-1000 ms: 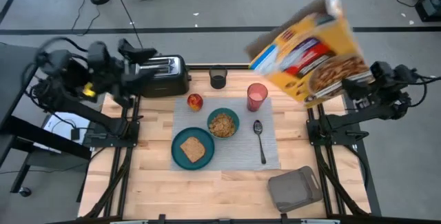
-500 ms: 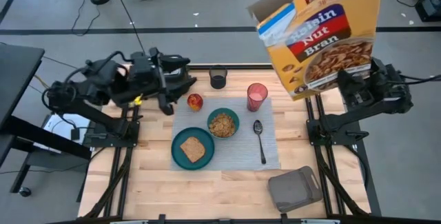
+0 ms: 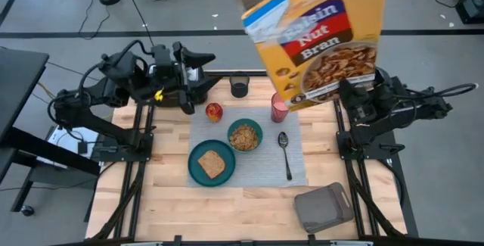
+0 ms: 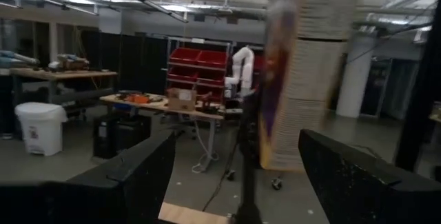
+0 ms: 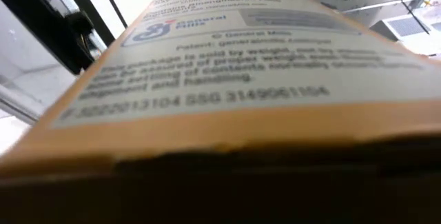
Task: Arrange a breakfast setting
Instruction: Pour the cereal from the yellow cereal box into the green bowl
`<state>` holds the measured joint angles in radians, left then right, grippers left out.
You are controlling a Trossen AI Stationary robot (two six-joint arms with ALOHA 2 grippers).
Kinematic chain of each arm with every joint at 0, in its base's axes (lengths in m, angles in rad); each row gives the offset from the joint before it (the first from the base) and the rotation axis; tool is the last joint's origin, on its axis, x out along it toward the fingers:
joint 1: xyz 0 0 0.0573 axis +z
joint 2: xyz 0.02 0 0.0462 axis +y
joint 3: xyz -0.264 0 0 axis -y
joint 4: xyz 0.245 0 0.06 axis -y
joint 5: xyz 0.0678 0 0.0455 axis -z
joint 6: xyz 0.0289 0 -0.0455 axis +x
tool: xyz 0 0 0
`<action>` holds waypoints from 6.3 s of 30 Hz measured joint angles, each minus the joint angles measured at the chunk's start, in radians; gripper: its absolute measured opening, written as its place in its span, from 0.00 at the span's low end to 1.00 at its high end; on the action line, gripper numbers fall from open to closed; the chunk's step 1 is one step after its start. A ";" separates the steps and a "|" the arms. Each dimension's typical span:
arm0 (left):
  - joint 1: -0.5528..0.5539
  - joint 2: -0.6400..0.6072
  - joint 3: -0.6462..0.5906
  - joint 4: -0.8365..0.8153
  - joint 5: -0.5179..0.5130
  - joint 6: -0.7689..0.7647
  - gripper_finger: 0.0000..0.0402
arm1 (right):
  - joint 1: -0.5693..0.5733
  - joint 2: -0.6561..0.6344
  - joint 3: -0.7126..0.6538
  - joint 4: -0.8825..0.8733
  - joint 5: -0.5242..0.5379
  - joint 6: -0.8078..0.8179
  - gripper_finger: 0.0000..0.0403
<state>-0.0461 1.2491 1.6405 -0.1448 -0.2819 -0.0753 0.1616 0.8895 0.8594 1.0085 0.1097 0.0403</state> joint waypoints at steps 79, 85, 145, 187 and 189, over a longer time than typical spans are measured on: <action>0.009 0.079 0.000 0.285 0.093 0.135 0.39 | -0.106 0.269 0.228 0.124 -0.250 0.054 0.50; 0.009 0.080 0.000 0.268 0.096 0.083 0.64 | -0.112 0.268 0.227 0.101 -0.250 0.045 0.50; -0.211 -0.122 0.000 -0.346 0.271 0.107 0.27 | -0.190 -0.045 0.228 -0.549 -0.070 -0.094 0.93; -0.937 -0.623 -0.996 -0.052 0.292 -0.007 0.13 | 0.150 0.299 0.228 -0.104 0.663 -0.351 0.93; -0.948 -0.661 -1.034 -0.034 0.282 0.005 0.13 | 0.150 0.299 0.228 -0.103 0.702 -0.351 0.93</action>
<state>-0.9943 0.5882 0.6061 -0.1783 0.0000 -0.0708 0.3111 1.1885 1.0870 0.9052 0.8112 -0.3107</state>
